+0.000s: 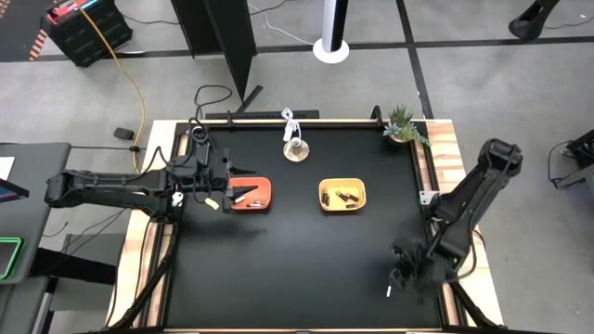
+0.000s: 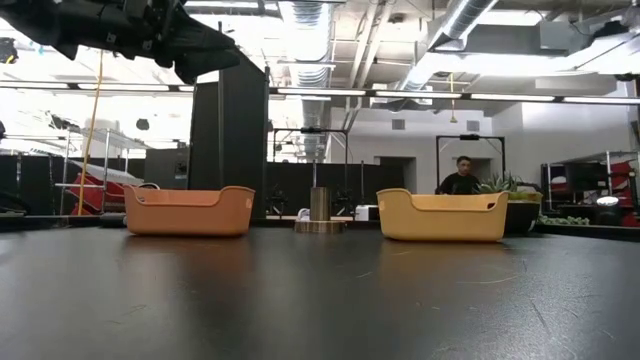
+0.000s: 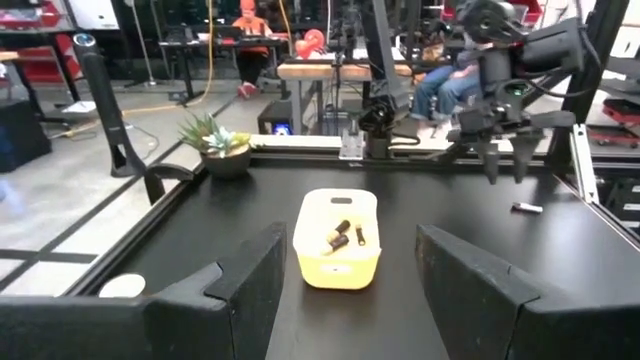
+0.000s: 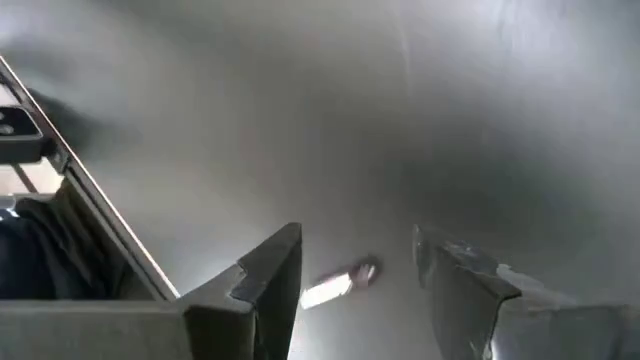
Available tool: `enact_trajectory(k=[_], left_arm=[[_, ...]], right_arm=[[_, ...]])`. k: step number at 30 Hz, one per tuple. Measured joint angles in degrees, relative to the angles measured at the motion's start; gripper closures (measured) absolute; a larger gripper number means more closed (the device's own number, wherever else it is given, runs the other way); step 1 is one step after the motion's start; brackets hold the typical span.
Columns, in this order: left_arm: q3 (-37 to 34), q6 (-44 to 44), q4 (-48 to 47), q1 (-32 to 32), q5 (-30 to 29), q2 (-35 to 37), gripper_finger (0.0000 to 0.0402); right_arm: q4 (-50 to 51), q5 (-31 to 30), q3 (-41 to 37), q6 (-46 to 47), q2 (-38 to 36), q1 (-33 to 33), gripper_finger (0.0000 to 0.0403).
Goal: Sort batteries
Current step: Put the silver battery into the orange bin
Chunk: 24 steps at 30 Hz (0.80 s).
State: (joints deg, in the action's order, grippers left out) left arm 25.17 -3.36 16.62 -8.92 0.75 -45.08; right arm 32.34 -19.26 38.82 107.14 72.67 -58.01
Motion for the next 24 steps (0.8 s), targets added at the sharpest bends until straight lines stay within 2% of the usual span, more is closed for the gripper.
enact_trajectory(k=[4,14,19,24], left_arm=[[0.0,0.2,-0.2,0.0,0.2,0.0,0.0184],[0.0,1.7,-0.8,0.7,1.7,0.0,0.0184],[0.0,1.7,-0.9,1.8,1.8,0.0,0.0184],[0.0,1.7,-1.0,3.0,1.8,0.0,0.0184]], right_arm=[[-0.1,0.5,3.9,3.8,5.2,-2.1,0.0198],[0.9,3.1,12.9,8.9,17.3,-2.1,0.0198],[6.1,4.4,17.2,14.1,21.7,-1.8,0.0198],[11.8,4.6,22.2,14.9,24.4,-1.2,0.0198]])
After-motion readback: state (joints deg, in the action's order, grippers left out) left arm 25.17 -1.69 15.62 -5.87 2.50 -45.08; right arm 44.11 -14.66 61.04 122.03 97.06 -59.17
